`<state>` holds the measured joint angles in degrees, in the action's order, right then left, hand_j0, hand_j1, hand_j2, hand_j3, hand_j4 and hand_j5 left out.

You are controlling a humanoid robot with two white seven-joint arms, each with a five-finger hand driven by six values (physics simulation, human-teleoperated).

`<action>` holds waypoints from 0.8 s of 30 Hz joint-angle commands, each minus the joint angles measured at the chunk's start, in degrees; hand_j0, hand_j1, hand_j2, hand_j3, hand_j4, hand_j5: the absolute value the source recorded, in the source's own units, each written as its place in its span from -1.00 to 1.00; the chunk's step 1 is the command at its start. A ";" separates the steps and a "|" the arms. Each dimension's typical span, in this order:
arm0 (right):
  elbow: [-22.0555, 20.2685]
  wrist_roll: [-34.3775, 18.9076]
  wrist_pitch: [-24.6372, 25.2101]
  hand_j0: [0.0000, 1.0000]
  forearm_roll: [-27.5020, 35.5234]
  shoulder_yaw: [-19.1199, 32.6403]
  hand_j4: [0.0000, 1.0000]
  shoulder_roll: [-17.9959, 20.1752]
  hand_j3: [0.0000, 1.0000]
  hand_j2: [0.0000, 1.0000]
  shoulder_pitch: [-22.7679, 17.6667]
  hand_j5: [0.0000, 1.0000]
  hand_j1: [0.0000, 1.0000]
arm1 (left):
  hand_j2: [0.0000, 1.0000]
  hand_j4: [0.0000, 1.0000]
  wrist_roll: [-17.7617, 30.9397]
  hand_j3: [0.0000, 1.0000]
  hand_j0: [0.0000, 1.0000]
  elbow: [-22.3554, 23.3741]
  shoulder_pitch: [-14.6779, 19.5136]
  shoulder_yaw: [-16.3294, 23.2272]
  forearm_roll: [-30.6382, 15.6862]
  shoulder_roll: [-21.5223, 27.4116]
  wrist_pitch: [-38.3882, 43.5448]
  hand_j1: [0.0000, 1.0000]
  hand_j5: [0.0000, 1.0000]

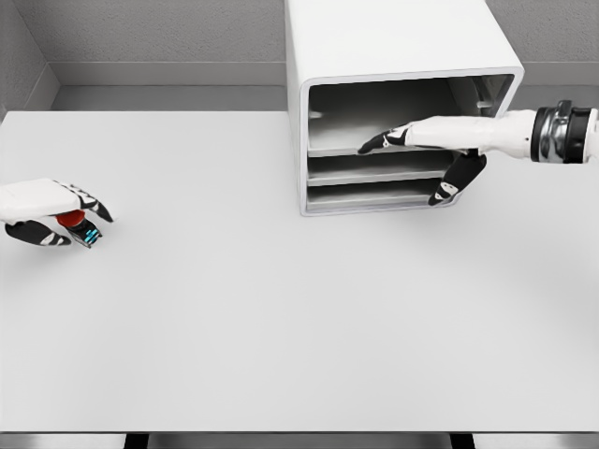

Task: Slide open multi-storey tabletop storage cabinets and put open load switch and slide close multi-storey tabletop storage cabinets

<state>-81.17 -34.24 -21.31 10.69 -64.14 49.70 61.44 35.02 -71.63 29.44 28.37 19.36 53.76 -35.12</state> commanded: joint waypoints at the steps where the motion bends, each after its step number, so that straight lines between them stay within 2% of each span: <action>1: -0.74 -0.76 -3.03 1.00 -3.04 -1.60 1.00 -0.21 1.00 1.00 0.00 1.00 1.00 | 0.15 0.15 -0.02 0.15 0.15 0.79 0.00 0.20 -0.38 0.03 0.12 0.15 0.15; 6: -1.97 -0.76 -5.67 1.00 -3.04 -1.51 1.00 -0.04 1.00 1.00 0.08 1.00 1.00 | -0.04 -0.04 -0.02 -0.04 -0.04 0.79 0.00 0.20 -0.55 0.11 0.12 -0.04 -0.04; 11: -4.70 -0.76 -6.81 1.00 -3.04 -1.42 1.00 0.40 1.00 1.00 0.61 1.00 1.00 | -0.04 -0.04 -0.02 -0.04 -0.04 -0.96 0.00 0.02 -0.90 0.46 0.12 -0.04 -0.04; 16: -6.37 -0.76 -7.69 1.00 -2.86 -1.16 1.00 0.58 1.00 1.00 1.58 1.00 1.00 | -0.04 -0.04 -0.02 -0.04 -0.04 -11.60 -0.44 -0.42 -5.82 3.10 0.12 -0.04 -0.04; 22: -8.22 -0.76 -7.69 1.00 -2.60 -1.07 1.00 1.19 1.00 1.00 1.49 1.00 1.00 | -0.04 -0.04 -0.02 -0.04 -0.04 -20.12 -0.35 -1.56 -10.30 5.91 0.12 -0.04 -0.04; 24: -8.30 -0.76 -11.29 1.00 -2.08 -1.25 1.00 2.60 1.00 1.00 1.14 1.00 1.00 | -0.04 -0.04 -0.02 -0.04 -0.04 -22.85 -0.09 -1.65 -12.06 7.32 0.12 -0.04 -0.04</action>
<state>-89.06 -35.07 -30.85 7.53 -65.24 51.63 62.31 35.03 -91.32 29.62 27.06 9.47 59.78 -35.17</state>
